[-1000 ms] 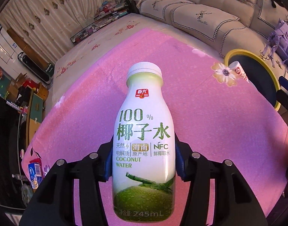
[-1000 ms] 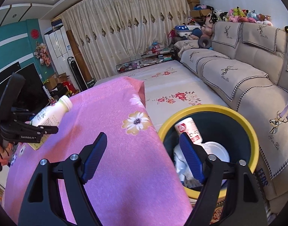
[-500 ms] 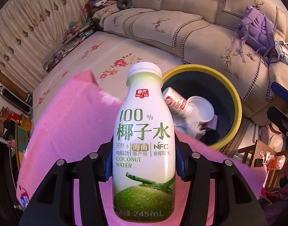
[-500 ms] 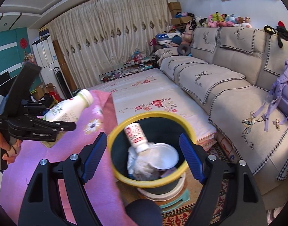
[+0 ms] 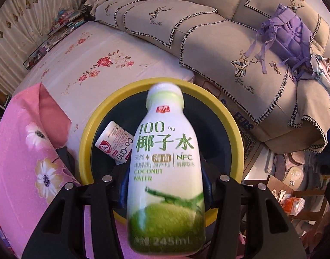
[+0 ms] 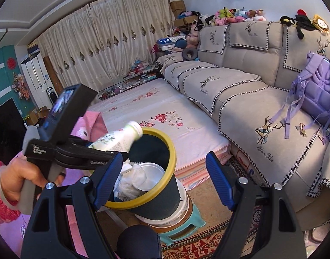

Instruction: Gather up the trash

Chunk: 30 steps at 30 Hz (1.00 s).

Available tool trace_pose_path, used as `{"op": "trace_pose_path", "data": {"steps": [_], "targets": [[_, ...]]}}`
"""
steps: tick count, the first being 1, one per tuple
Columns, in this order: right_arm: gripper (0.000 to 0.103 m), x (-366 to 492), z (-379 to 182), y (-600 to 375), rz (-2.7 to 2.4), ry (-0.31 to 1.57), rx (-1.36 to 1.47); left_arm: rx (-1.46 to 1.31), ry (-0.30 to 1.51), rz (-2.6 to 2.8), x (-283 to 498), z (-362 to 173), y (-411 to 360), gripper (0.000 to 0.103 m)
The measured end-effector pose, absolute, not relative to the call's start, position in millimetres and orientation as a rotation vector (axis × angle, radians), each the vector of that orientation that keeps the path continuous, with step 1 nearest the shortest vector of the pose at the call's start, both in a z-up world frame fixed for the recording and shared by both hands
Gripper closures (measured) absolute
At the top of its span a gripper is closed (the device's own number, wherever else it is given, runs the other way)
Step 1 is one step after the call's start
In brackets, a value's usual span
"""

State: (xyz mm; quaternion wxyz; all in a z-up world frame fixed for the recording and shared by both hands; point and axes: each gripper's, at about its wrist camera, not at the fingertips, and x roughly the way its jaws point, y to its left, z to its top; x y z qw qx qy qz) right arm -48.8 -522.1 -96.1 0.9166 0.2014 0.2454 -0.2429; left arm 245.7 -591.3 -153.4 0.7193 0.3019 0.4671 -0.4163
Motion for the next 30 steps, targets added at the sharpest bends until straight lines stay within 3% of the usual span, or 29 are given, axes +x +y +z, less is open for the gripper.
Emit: {"op": "trace_pose_path", "data": {"steps": [1,6,12,19,24,30], "targets": [[0.028,-50,-96,-523,-0.499,0.504,0.414,0.656,1.025,-0.911,246,-155,-592,0.043],[0.028,-54,-88,-516,-0.486,0.488,0.398,0.536,0.945,-0.876,250,-129,-560,0.034],[0.027,-55,-76,-490,-0.427,0.496,0.359,0.35,0.691,-0.777,220,-60,-460,0.005],[0.025,-43,-60,-436,-0.324,0.502,0.267,0.172,0.409,-0.576,154,-4,-288,0.005],[0.025,-42,-48,-396,-0.286,0.485,0.201,0.067,0.393,-0.45,122,5,-196,0.005],[0.022,-50,-39,-363,-0.278,0.465,0.162,0.01,0.404,-0.364,99,1,-136,0.005]]}}
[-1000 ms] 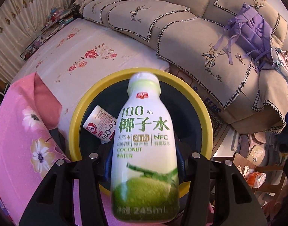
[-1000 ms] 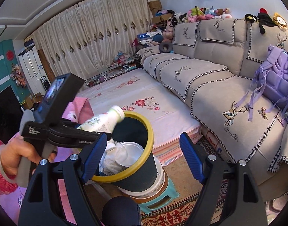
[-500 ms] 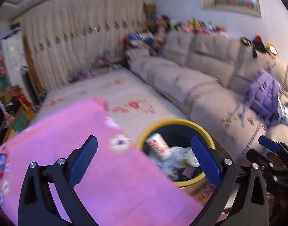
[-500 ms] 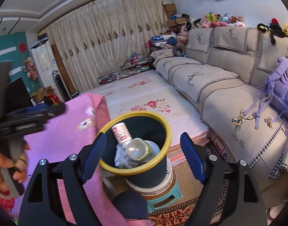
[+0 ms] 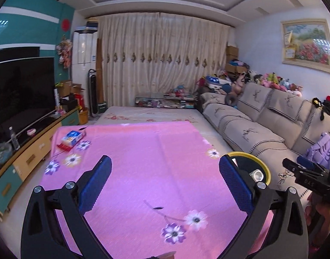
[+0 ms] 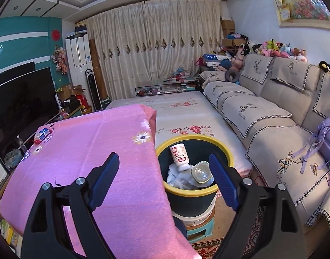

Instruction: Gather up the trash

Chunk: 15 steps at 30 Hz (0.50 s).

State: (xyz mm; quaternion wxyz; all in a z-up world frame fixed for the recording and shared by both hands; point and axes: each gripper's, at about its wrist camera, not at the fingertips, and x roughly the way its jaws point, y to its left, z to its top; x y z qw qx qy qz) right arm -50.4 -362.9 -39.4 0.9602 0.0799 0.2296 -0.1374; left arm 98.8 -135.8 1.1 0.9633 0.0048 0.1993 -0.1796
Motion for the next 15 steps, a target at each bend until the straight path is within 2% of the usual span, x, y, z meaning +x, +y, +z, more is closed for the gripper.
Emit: {"op": "trace_pose_path", "data": {"steps": [15], "targets": [[0.022,-58,-30,-351,-0.274,0.45,0.15,0.019,0.377,-0.273,67,-4,-111,0.005]]}}
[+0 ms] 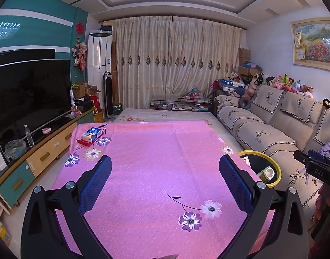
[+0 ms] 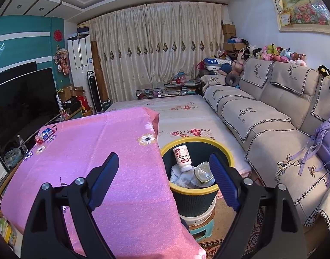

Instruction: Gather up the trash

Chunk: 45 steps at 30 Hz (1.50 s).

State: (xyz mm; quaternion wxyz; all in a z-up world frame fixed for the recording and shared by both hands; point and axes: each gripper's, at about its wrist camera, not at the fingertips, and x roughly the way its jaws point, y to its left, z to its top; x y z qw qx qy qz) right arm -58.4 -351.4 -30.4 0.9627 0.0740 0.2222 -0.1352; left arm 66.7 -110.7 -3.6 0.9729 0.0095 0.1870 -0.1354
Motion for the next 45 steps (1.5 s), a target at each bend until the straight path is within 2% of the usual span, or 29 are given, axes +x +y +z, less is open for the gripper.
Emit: {"op": "trace_pose_path", "data": {"steps": [45], "targets": [[0.022,-40,-39,-344,-0.256,0.481,0.143,0.031,0.408,-0.255,79,-12,-115,0.005]]}}
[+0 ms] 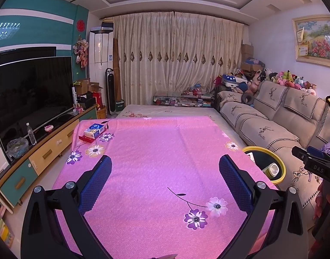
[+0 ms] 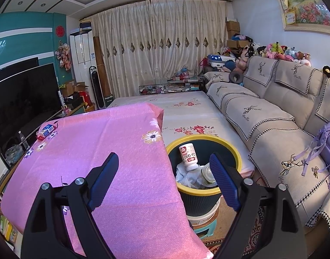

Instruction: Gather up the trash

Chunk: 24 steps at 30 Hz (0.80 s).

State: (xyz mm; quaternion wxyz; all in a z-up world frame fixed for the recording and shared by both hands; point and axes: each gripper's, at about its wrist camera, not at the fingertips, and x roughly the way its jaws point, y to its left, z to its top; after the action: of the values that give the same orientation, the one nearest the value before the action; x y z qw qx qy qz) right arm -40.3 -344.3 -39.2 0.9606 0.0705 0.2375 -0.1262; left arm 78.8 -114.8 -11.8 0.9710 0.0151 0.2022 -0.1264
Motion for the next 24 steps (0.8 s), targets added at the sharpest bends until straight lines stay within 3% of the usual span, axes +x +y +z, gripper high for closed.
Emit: {"op": "trace_pose_path", "data": {"steps": [24], "targets": [[0.022,-31.3,-40.9,-339.5,-0.245,0.498,0.136,0.032,0.432,-0.27,86.8,-22.0,-115.3,0.005]]}}
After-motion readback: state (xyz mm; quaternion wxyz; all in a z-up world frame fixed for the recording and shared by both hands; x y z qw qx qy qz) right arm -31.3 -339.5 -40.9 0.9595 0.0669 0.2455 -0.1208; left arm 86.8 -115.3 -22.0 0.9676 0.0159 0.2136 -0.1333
